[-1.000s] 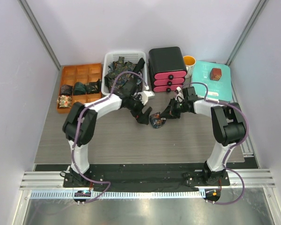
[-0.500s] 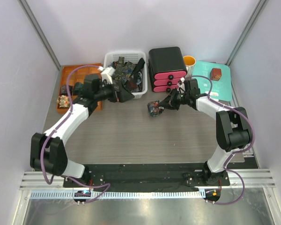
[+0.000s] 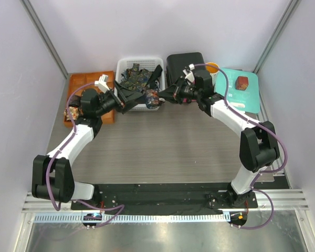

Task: Roll the ties
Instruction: Place the tie in the storage box.

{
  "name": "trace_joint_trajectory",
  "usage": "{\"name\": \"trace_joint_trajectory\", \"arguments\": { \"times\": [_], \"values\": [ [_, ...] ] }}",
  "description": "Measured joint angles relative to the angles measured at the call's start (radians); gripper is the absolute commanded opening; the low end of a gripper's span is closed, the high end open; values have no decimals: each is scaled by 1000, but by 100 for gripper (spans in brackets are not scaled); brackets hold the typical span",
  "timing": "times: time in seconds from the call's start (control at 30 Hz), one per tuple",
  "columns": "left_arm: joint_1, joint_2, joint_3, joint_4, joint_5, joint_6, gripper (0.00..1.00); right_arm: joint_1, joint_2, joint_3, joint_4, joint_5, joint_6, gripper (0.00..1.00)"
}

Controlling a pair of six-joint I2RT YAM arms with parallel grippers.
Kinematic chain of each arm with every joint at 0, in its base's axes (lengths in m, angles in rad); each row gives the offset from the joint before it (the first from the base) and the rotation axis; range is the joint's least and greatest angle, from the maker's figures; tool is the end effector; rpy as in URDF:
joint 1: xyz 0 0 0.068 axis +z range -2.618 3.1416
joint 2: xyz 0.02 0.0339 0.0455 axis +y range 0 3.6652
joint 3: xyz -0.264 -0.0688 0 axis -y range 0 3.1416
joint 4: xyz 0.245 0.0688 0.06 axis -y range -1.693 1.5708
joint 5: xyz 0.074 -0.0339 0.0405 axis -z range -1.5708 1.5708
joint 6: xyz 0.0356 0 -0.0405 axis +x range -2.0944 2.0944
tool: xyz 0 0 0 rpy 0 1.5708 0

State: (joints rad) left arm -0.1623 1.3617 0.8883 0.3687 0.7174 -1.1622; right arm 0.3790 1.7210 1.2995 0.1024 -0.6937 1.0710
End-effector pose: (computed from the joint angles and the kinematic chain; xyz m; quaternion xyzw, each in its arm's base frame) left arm 0.3030 -0.0733 0.3029 -0.1274 0.7233 -0.5910 0.3337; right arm 0.3668 0.1706 0.2972 0.0712 0.7846 0.5715 0.2296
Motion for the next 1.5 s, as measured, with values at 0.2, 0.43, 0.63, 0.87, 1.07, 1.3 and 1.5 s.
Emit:
{"name": "trace_joint_trajectory", "arguments": {
  "times": [0.2,0.43,0.63,0.87,1.07,1.3,1.5],
  "values": [
    [-17,-59,-28,114,5,-62,100,53,17,47,60,-5,55,1],
    [-20,-77,-62,127,-18,-65,100,72,77,111,85,-7,87,1],
    [-19,-77,-74,98,-38,-61,100,92,79,117,87,-8,92,1],
    [-19,-46,-76,165,-47,-110,88,112,79,117,99,-7,112,1],
    [-19,-35,-80,190,-55,-132,80,117,79,118,121,-6,134,1],
    [-20,-35,-83,196,-74,-141,80,140,79,118,129,-7,149,1],
    [-20,-28,-89,200,-82,-148,57,147,79,118,132,-7,158,1]
  ]
}}
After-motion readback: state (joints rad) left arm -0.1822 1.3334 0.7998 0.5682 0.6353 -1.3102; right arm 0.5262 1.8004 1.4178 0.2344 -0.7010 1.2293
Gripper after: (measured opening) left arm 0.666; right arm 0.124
